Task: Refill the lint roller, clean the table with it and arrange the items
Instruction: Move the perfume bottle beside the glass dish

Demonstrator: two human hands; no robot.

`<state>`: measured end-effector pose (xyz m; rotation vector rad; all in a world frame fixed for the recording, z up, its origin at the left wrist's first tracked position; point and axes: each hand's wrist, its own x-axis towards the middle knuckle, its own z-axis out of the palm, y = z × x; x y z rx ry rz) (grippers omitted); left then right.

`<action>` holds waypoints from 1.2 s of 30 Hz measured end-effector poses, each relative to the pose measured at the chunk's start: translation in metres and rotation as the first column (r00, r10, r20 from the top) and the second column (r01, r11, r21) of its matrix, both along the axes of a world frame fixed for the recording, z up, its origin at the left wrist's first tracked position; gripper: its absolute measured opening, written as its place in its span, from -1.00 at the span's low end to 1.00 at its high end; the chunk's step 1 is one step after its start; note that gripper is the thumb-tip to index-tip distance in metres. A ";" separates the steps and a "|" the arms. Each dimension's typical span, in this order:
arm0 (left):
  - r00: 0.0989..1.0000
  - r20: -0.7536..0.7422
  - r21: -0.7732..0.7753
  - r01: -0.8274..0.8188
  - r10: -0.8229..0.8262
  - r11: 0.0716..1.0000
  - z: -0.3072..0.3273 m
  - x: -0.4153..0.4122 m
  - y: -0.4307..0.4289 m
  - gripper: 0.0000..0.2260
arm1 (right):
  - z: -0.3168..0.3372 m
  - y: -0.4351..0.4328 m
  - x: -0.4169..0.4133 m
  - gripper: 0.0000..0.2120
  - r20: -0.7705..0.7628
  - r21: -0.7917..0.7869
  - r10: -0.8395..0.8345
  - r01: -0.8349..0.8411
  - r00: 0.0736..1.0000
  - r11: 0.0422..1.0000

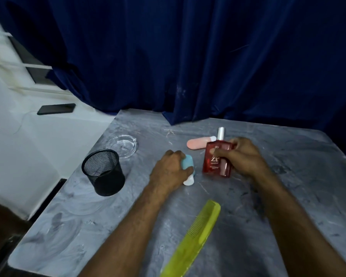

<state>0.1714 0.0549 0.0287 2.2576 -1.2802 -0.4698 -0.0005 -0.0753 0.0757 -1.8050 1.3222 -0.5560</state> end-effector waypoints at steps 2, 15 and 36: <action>0.999 0.006 -0.020 0.038 -0.038 0.999 -0.002 -0.014 0.000 -0.48 | 0.019 -0.002 -0.010 -0.64 0.087 -0.088 -0.010 0.018 0.996 0.996; 0.993 0.105 -0.147 0.070 -0.054 0.987 0.002 -0.062 0.009 -0.54 | 0.026 0.020 0.089 -0.61 0.301 -0.259 0.452 -0.384 0.839 0.886; 0.990 0.097 -0.360 -0.057 0.098 0.931 -0.009 -0.046 0.084 -0.79 | -0.012 0.025 0.166 -0.64 -0.197 -0.400 0.417 -0.462 0.887 0.792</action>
